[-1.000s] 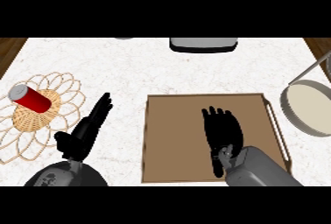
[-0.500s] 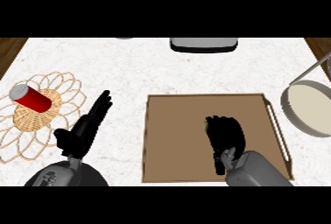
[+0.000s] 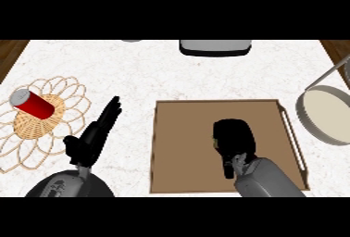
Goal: Pick the eggplant from the tray and place it in the tiered basket
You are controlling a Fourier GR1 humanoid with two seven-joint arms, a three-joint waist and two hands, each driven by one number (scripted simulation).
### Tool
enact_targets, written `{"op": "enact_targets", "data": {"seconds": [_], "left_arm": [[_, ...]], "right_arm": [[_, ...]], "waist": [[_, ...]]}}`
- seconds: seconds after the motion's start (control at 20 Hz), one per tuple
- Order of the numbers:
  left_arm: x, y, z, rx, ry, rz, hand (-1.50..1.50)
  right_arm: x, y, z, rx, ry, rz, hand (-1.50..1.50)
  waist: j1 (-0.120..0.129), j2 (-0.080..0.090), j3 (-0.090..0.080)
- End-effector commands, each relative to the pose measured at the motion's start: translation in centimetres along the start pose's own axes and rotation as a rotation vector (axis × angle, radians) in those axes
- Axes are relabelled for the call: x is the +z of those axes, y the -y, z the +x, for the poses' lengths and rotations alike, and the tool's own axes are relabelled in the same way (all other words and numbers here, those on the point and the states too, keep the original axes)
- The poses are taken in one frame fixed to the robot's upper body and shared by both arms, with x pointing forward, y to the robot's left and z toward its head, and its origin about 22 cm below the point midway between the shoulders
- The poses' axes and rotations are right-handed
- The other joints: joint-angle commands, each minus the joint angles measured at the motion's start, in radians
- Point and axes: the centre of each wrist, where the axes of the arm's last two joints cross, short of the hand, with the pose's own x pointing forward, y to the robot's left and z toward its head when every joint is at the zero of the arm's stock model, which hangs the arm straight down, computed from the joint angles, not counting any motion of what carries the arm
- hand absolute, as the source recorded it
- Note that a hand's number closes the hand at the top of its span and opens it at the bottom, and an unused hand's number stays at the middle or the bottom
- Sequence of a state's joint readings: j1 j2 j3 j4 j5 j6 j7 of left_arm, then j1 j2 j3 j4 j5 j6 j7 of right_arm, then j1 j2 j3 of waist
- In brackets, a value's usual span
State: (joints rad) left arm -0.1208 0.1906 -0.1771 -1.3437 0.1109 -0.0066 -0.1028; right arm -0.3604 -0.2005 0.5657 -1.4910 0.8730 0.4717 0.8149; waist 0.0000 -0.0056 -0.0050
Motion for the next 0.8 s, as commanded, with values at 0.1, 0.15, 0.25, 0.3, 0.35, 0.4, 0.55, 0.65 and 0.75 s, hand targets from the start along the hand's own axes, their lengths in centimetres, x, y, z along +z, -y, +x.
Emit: {"op": "enact_targets", "data": {"seconds": [0.1, 0.15, 0.25, 0.3, 0.35, 0.4, 0.55, 0.65, 0.75], "left_arm": [[-1.4, -1.7, 0.8, 0.0, 0.008, -0.002, 0.0], [1.7, -1.6, -1.5, 0.01, -0.007, 0.018, 0.0], [1.3, -1.9, -1.3, 0.022, -0.032, 0.1, 0.0], [1.5, -2.9, -1.4, 0.018, -0.034, 0.124, 0.0], [2.0, -2.9, -1.6, 0.01, -0.045, 0.126, 0.0], [2.2, -3.6, -1.7, 0.013, -0.047, 0.173, 0.0], [2.8, -3.5, -1.9, 0.02, -0.056, 0.174, 0.0], [3.1, -4.2, -1.7, 0.014, -0.049, 0.177, 0.0], [3.0, -4.6, -1.2, 0.02, -0.04, 0.184, 0.0]], "right_arm": [[0.2, -1.2, 2.9, -0.002, 0.04, -0.031, 1.5], [1.3, -1.7, -3.4, -0.083, -0.114, -0.063, 1.5], [0.7, -2.4, -10.8, -0.15, -0.375, -0.093, 1.5], [0.7, -2.0, -13.4, -0.21, -0.481, -0.117, 1.5], [0.7, -0.9, -16.5, -0.251, -0.585, -0.151, 1.5], [1.1, -1.3, -18.9, -0.285, -0.677, -0.159, 1.5], [3.9, -1.2, -25.7, -0.333, -0.815, -0.249, 1.5], [6.4, -0.7, -29.0, -0.392, -0.85, -0.341, 1.5], [8.3, 1.1, -30.3, -0.54, -0.806, -0.49, 1.5]], "waist": [[0.002, 0.006, 0.005], [-0.012, 0.001, 0.005], [-0.103, -0.015, 0.008], [-0.144, -0.018, 0.008], [-0.177, -0.027, 0.01], [-0.216, -0.033, 0.012], [-0.205, -0.03, 0.01], [-0.185, -0.027, 0.009], [-0.182, -0.034, 0.008]]}}
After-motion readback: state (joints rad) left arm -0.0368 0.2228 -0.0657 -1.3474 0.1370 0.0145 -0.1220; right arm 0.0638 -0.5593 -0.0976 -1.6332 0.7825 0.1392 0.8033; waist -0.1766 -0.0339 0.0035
